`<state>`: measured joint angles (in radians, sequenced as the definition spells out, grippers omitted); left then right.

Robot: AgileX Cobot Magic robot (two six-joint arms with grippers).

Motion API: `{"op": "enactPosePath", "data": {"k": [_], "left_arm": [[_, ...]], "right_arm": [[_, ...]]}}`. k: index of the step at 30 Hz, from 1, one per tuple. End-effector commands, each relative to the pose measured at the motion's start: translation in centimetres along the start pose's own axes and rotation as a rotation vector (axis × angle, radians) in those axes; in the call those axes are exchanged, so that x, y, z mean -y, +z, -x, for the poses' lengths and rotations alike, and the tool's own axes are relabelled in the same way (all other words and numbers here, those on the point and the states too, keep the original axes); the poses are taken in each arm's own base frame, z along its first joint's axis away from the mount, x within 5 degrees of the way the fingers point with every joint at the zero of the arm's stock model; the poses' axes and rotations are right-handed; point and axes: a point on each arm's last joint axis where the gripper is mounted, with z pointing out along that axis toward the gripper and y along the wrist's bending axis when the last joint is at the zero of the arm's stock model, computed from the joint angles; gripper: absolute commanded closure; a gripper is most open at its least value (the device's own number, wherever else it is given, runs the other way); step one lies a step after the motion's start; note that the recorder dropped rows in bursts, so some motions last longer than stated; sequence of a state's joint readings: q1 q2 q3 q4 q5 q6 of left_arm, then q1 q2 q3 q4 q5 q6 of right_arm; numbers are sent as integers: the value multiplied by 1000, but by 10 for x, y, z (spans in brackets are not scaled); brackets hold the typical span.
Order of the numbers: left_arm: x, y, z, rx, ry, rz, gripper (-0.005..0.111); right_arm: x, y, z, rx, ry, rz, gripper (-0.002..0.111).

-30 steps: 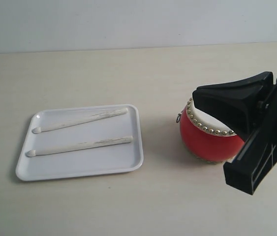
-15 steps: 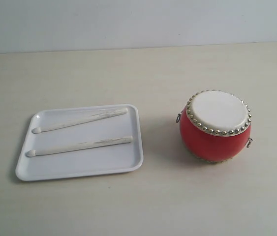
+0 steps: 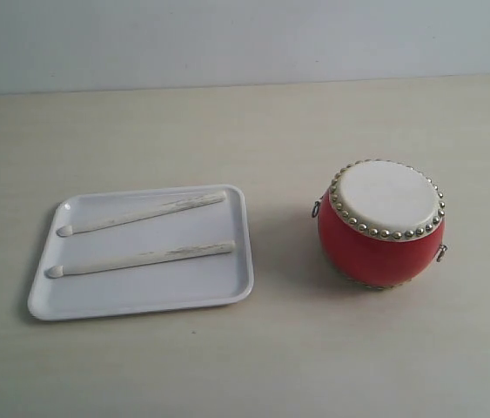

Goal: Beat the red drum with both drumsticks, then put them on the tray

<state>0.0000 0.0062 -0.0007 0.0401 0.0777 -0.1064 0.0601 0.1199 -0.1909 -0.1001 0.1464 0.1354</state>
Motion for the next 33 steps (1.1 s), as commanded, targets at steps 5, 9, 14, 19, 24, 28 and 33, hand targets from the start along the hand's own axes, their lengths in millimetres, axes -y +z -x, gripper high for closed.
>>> {"op": "enactPosePath", "data": {"k": [5, 9, 14, 19, 24, 28, 33], "left_arm": [[0, 0, 0, 10, -14, 0, 107], [0, 0, 0, 10, -14, 0, 107], [0, 0, 0, 10, -14, 0, 107], [0, 0, 0, 10, -14, 0, 107], [0, 0, 0, 10, -14, 0, 107], [0, 0, 0, 10, -14, 0, 107], [0, 0, 0, 10, -14, 0, 107]], "right_arm": [[2, -4, -43, 87, 40, -7, 108], [3, -4, -50, 15, 31, -18, 108], [3, -4, -56, -51, 49, -23, 108], [3, -4, -57, -66, 49, -25, 108], [3, -4, -57, -66, 49, -25, 108], [3, -4, -57, -66, 49, -25, 108], [3, -4, -57, -66, 49, -25, 108]]}}
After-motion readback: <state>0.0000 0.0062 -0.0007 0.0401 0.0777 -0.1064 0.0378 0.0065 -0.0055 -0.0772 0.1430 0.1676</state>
